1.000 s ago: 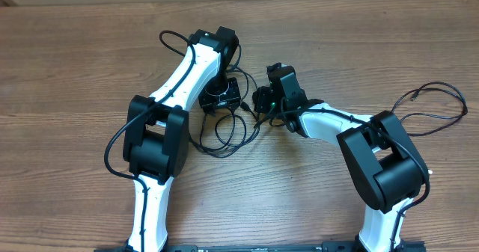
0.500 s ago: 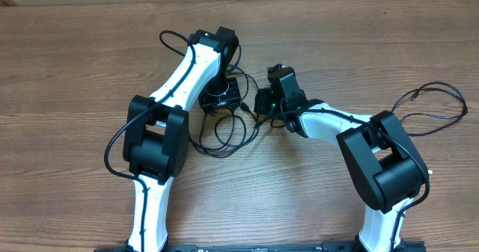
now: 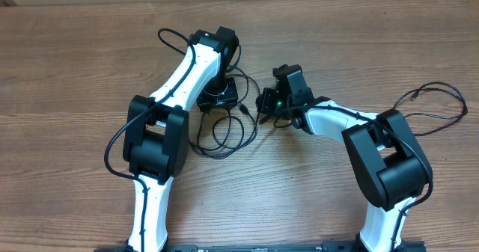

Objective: Untangle cables

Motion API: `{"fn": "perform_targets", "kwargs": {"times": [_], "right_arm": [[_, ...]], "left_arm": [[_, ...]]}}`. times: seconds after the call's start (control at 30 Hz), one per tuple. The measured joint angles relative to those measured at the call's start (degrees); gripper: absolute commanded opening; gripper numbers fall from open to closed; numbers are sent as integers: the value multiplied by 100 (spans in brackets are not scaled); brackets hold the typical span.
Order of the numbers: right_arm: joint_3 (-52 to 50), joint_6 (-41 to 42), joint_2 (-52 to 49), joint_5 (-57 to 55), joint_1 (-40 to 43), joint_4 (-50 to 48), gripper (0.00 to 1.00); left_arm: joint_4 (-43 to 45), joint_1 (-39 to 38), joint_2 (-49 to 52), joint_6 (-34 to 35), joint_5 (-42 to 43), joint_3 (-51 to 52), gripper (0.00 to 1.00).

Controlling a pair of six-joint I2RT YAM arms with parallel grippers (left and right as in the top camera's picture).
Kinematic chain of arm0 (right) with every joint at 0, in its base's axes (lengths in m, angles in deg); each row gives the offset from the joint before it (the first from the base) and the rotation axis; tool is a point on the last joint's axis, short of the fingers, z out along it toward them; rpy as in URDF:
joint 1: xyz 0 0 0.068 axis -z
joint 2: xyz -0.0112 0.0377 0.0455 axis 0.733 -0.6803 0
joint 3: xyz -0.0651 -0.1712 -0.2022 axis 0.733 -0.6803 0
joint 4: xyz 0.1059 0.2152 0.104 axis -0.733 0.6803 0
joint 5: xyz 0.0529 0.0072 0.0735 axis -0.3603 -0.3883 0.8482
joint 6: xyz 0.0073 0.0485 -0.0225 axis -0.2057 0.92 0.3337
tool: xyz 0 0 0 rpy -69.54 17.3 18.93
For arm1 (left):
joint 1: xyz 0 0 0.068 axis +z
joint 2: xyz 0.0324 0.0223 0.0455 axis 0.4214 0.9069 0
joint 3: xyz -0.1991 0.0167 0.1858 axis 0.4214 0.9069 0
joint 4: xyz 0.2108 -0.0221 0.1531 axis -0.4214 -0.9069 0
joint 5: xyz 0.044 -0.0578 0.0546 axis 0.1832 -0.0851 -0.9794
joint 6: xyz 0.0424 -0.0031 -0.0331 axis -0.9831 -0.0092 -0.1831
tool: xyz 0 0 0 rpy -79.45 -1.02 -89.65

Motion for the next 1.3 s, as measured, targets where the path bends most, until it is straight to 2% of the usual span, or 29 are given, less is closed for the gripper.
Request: {"fn": "perform_targets", "kwargs": {"times": [0.93,1.17,1.23,1.3], "right_arm": [[0,201,0,363,31,168,4],[0,201,0,382,31,175,4],[0,199,0,382,31,173,4],[0,201,0,382,31,170,4]], "left_arm": [[63,0,0,0,-42,0,54],[85,2,0,0,-42,0,50],[98,2,0,0,-42,0,47],[98,2,0,4,-42,0,38]]}}
